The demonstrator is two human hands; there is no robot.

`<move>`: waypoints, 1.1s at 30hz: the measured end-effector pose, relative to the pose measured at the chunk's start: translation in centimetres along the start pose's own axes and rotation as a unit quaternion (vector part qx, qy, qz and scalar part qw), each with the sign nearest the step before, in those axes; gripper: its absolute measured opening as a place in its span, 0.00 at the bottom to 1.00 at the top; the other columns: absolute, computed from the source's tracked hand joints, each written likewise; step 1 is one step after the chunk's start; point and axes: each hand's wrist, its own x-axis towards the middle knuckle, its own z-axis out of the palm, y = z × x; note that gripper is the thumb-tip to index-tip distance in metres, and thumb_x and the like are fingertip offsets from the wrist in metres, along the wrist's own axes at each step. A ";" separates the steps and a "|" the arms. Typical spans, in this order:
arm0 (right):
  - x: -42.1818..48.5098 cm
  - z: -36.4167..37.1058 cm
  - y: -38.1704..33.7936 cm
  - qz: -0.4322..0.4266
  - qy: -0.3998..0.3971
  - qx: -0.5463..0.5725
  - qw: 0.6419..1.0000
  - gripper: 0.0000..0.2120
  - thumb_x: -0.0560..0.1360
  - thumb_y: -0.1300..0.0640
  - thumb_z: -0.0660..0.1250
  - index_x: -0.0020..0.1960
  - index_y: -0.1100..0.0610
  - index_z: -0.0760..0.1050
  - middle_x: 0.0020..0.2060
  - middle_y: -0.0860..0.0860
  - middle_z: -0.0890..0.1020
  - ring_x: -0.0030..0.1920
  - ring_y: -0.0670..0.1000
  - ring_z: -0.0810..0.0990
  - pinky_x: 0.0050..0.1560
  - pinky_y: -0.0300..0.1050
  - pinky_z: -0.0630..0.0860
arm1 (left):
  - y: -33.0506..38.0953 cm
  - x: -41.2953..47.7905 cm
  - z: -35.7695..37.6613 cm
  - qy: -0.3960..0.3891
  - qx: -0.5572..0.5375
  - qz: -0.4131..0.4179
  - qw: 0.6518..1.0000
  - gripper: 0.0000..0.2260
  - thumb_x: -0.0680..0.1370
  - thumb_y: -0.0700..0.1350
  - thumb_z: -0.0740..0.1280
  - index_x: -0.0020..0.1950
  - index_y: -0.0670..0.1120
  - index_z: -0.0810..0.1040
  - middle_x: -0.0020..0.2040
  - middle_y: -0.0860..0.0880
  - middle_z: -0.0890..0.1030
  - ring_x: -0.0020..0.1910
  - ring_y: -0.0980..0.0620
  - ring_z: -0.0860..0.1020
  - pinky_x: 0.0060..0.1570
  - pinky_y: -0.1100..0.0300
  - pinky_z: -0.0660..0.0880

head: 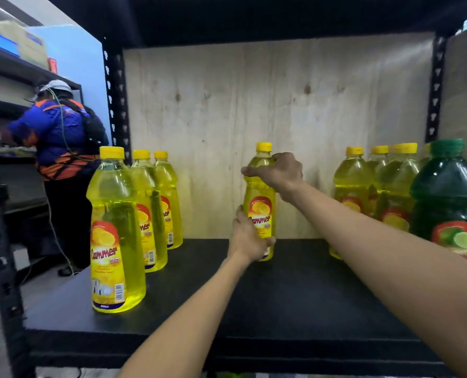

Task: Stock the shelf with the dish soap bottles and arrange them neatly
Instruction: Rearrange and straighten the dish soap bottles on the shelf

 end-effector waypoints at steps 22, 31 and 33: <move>3.9 10.1 -1.3 -0.042 -0.112 -0.038 0.992 0.41 0.61 0.39 0.81 0.66 0.59 0.73 0.63 0.56 0.78 0.64 0.56 0.77 0.53 0.48 0.77 | -7.2 6.5 -3.4 0.004 0.026 -0.093 0.995 0.55 0.68 0.50 0.80 0.80 0.43 0.44 0.77 0.39 0.59 0.75 0.39 0.62 0.72 0.46 0.65; -4.5 -9.9 0.2 -0.100 -0.052 -0.094 0.989 0.19 0.66 0.49 0.80 0.56 0.48 0.83 0.46 0.47 0.82 0.47 0.47 0.80 0.40 0.37 0.72 | 2.6 -0.9 -1.8 0.049 -0.046 0.110 0.992 0.19 0.71 0.44 0.75 0.59 0.57 0.78 0.57 0.51 0.75 0.53 0.51 0.80 0.49 0.64 0.76; -6.6 -14.2 0.8 -0.103 -0.001 -0.117 0.988 0.15 0.67 0.51 0.79 0.53 0.49 0.84 0.45 0.49 0.84 0.46 0.48 0.82 0.42 0.40 0.74 | 5.7 -3.2 -0.5 -0.043 -0.126 0.108 0.985 0.13 0.71 0.41 0.75 0.51 0.56 0.82 0.52 0.53 0.81 0.46 0.54 0.82 0.41 0.67 0.74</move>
